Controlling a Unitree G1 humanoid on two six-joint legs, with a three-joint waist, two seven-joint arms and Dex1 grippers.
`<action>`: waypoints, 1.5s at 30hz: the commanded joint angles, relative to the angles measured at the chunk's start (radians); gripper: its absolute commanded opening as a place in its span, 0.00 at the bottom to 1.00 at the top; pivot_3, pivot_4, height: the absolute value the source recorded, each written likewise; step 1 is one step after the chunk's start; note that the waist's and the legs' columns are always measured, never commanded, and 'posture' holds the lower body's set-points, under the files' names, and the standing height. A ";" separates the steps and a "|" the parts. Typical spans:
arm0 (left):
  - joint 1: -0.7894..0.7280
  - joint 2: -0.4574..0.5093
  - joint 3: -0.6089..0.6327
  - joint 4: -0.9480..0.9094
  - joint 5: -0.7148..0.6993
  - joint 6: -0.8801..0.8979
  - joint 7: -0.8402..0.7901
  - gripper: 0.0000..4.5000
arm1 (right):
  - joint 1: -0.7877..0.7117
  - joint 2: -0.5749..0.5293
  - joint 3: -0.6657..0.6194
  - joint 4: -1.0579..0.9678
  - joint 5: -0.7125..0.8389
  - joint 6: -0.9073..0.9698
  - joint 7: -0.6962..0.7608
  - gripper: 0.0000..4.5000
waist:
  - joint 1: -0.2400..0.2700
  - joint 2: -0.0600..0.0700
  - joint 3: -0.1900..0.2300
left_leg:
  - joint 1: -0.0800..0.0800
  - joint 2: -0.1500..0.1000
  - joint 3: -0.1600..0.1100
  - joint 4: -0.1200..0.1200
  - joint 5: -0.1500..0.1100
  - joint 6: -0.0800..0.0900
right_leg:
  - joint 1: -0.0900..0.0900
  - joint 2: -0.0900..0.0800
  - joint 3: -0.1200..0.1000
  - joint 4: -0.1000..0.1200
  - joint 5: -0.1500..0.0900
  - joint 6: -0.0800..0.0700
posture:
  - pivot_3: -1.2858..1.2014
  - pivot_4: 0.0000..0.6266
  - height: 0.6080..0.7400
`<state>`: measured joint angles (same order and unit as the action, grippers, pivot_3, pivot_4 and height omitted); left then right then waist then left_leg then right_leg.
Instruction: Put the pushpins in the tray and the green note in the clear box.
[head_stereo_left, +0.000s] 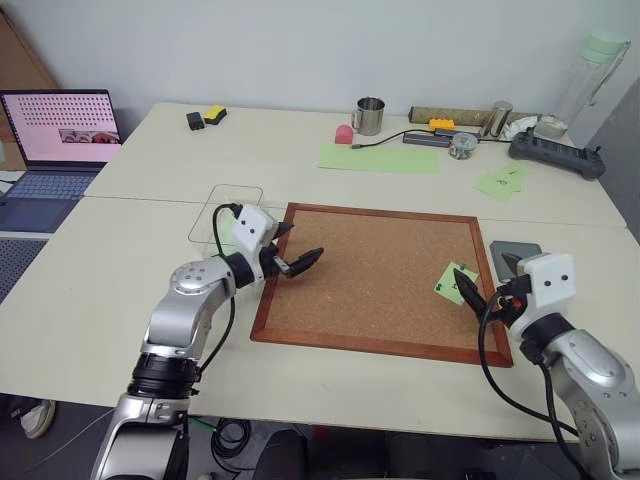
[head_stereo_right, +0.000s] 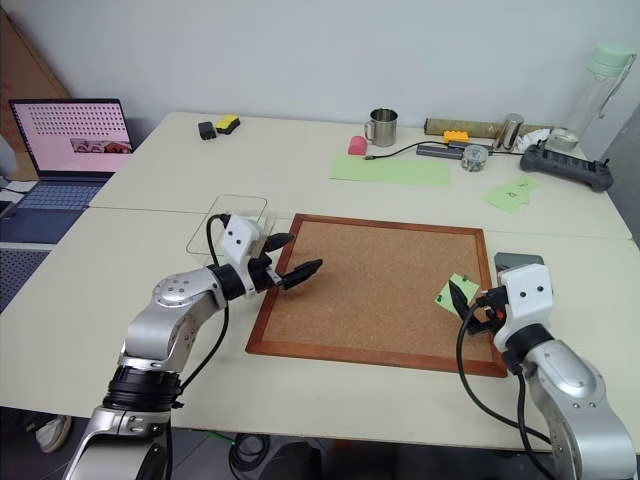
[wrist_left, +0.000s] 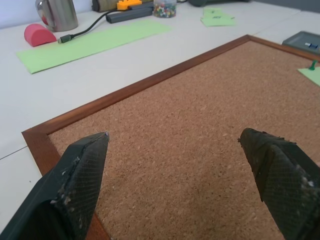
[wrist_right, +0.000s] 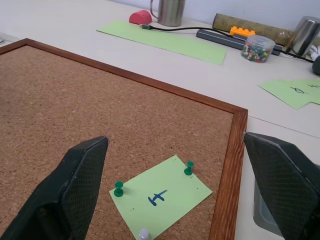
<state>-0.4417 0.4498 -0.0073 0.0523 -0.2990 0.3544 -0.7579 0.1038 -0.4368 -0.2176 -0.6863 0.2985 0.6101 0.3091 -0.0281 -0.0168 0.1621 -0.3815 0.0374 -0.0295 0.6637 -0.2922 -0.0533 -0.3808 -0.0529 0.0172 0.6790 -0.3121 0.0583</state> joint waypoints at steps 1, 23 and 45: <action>-0.007 0.002 0.024 -0.025 -0.026 -0.030 -0.021 0.99 | 0.008 0.001 -0.024 -0.037 0.028 -0.050 0.029 1.00 | 0.000 0.000 0.000 | 0.000 0.000 0.000 0.000 0.000 0.000 | 0.000 0.000 0.000 0.000 0.000 0.000 | 0.52 0.24 1.00; -0.067 -0.123 -0.178 -0.004 0.022 -0.069 -0.117 0.73 | 0.038 0.014 -0.067 0.061 0.019 -0.068 0.003 1.00 | 0.003 0.000 0.000 | 0.000 0.000 0.000 0.001 0.000 0.000 | 0.001 0.000 0.000 0.000 0.000 0.000 | 0.52 0.24 1.00; -0.128 -0.212 -0.251 0.279 0.142 -0.213 -0.151 0.01 | -0.063 0.066 0.047 0.219 -0.061 -0.128 -0.037 1.00 | 0.000 0.000 0.000 | 0.000 0.000 0.000 0.001 0.000 0.000 | 0.001 0.000 0.000 0.000 0.000 0.000 | 0.52 0.24 1.00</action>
<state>-0.5487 0.2403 -0.2530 0.3319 -0.1648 0.1729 -0.8923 0.0556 -0.3736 -0.1703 -0.4616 0.2471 0.5111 0.2811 -0.0279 -0.0166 0.1620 -0.3811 0.0370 -0.0293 0.6644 -0.2922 -0.0532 -0.3801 -0.0526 0.0174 0.6791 -0.3121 0.0583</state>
